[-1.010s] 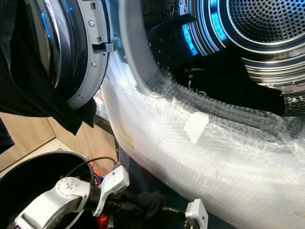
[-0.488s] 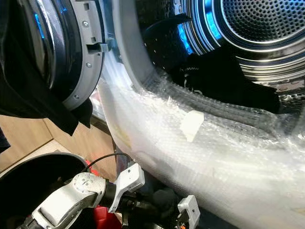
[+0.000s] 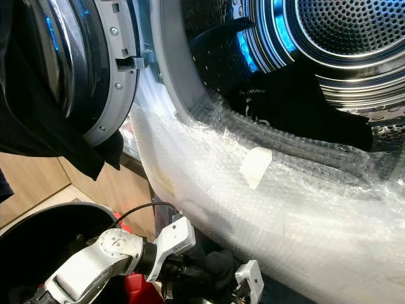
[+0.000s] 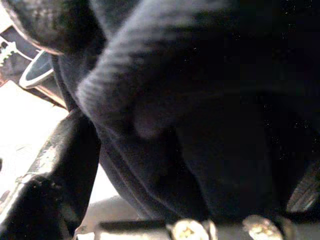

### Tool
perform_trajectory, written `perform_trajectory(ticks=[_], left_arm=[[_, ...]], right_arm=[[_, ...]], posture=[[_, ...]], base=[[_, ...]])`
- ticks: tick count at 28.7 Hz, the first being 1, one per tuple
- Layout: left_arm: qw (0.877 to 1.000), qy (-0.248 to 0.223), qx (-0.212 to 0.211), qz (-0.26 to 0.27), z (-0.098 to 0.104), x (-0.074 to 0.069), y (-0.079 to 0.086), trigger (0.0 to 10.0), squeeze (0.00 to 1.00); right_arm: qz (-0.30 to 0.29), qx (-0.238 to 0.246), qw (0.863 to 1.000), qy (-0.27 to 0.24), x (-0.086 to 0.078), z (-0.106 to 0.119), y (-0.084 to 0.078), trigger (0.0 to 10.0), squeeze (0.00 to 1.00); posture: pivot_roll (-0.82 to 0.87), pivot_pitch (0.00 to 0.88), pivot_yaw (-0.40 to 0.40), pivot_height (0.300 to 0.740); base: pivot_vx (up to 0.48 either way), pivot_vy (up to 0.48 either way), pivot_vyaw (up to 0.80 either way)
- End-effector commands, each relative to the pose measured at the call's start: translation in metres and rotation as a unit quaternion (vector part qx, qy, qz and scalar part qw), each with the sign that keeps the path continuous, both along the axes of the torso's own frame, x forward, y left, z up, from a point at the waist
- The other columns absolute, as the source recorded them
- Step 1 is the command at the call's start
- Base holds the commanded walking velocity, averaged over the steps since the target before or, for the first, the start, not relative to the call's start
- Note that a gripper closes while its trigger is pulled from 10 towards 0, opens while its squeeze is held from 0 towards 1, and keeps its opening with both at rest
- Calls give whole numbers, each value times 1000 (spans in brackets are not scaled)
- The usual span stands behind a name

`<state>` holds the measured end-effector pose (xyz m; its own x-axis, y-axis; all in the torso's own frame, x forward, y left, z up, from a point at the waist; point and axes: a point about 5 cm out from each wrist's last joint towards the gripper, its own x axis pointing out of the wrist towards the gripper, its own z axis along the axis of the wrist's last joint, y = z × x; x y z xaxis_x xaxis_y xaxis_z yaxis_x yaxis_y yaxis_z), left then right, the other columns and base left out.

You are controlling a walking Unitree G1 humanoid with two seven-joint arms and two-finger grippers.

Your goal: Clothes washing

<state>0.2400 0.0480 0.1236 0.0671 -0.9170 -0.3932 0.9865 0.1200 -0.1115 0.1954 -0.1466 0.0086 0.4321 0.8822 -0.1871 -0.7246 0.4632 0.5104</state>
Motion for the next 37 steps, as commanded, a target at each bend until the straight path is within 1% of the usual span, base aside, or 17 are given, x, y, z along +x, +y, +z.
perform_trajectory(ticks=[1, 4, 5, 7, 13, 14, 16, 17, 25, 30, 33, 37], left_arm=[[999, -25, -21, -19, 14, -1, -9, 0, 0], [999, -33, -26, -21, 18, -1, -13, 0, 0], [999, -33, -26, -21, 18, -1, -13, 0, 0], [999, -37, -24, -31, 18, -2, -17, 0, 0], [998, -34, -30, -49, 19, -8, -25, 0, 0], [998, -35, -31, -48, 20, -8, -26, 0, 0], [998, -35, -32, -48, 20, -8, -27, 0, 0], [998, -37, -33, -48, 21, -7, -28, 0, 0], [997, -48, -39, -43, 25, -5, -28, 0, 0], [997, -50, -47, -35, 28, -3, -28, 0, 0], [997, -50, -48, -31, 28, -3, -28, 0, 0], [997, -50, -51, -27, 29, -3, -27, 0, 0]], right_arm=[[15, 3, 1000, -14, 4, 4, 4, 10000, 0], [12, 13, 999, -27, 11, 11, 9, 10000, 0], [12, 13, 999, -27, 11, 11, 9, 10000, 0], [28, 22, 999, -35, 13, 15, 15, 10000, 0], [38, 27, 998, -43, 15, 20, 17, 10000, 0], [41, 26, 998, -43, 14, 20, 17, 9255, 0], [42, 27, 998, -43, 14, 20, 16, 9255, 0], [42, 26, 998, -43, 14, 20, 16, 0, 0], [23, 22, 999, -43, 14, 20, 11, 0, 0], [-1, 12, 999, -41, 19, 17, 7, 0, 0], [-11, 20, 999, -45, 22, 19, 6, 0, 0], [-17, 20, 999, -47, 23, 20, 3, 0, 0]], posture=[[165, 36, 1, 740], [170, 38, 0, 740], [170, 38, 0, 740], [173, 38, 0, 740], [168, 43, 3, 740], [169, 44, 3, 740], [169, 44, 2, 740], [166, 44, 3, 740], [172, 43, 6, 740], [173, 43, 5, 740], [179, 47, 4, 740], [181, 48, 3, 740]], base=[[0, 0, 0], [0, 0, 0], [0, 0, 0], [0, 0, 0], [0, 0, 0], [0, 0, 0], [0, 0, 0], [0, 0, 0], [0, 0, 0], [0, 0, 0], [0, 0, 0], [0, 0, 0]])
